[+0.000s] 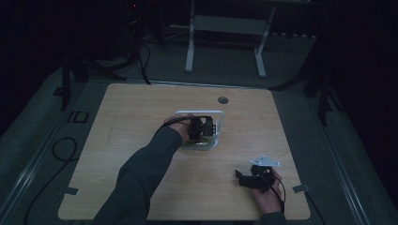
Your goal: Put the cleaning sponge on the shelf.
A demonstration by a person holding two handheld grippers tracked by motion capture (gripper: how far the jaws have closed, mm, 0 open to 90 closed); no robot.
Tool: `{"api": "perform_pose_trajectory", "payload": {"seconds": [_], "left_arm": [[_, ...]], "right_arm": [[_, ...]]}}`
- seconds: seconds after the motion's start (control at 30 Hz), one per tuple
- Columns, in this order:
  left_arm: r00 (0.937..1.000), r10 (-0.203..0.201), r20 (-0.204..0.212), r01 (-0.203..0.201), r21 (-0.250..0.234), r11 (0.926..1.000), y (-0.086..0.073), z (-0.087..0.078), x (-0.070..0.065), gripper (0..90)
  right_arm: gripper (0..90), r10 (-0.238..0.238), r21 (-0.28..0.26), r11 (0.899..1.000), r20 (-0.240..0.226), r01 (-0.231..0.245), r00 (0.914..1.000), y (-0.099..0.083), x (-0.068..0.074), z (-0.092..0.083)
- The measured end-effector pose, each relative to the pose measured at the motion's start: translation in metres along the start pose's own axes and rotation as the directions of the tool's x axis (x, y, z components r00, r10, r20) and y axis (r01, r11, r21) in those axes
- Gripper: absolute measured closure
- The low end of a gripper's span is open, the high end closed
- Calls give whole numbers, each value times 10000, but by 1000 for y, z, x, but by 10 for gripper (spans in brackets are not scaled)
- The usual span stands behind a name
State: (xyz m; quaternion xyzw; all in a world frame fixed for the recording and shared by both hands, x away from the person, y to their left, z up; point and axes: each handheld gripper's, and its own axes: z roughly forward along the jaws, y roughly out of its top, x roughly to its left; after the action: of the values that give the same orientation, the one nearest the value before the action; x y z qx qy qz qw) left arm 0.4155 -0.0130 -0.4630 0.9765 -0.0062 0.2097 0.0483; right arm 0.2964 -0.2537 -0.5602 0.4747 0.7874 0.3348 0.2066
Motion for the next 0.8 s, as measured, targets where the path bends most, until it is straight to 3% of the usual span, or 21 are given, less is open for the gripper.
{"api": "perform_pose_trajectory", "payload": {"seconds": [0.23,0.4,0.53,0.8], "left_arm": [[9996,-257,-95,257,-4,9997,1,1,0,684],[9977,-682,49,682,9,9977,1,1,1,633],[9974,-725,57,725,29,9974,0,1,1,603],[9950,-966,-267,967,9,9953,-2,-2,-1,562]], "right_arm": [[140,-3,2,10000,-1,3,10000,0,0,0],[140,-1,-1,10000,-8,1,10000,0,0,0],[140,1,4,10000,-8,-1,10000,0,0,0],[140,-9,4,10000,-7,9,10000,0,0,0]]}}
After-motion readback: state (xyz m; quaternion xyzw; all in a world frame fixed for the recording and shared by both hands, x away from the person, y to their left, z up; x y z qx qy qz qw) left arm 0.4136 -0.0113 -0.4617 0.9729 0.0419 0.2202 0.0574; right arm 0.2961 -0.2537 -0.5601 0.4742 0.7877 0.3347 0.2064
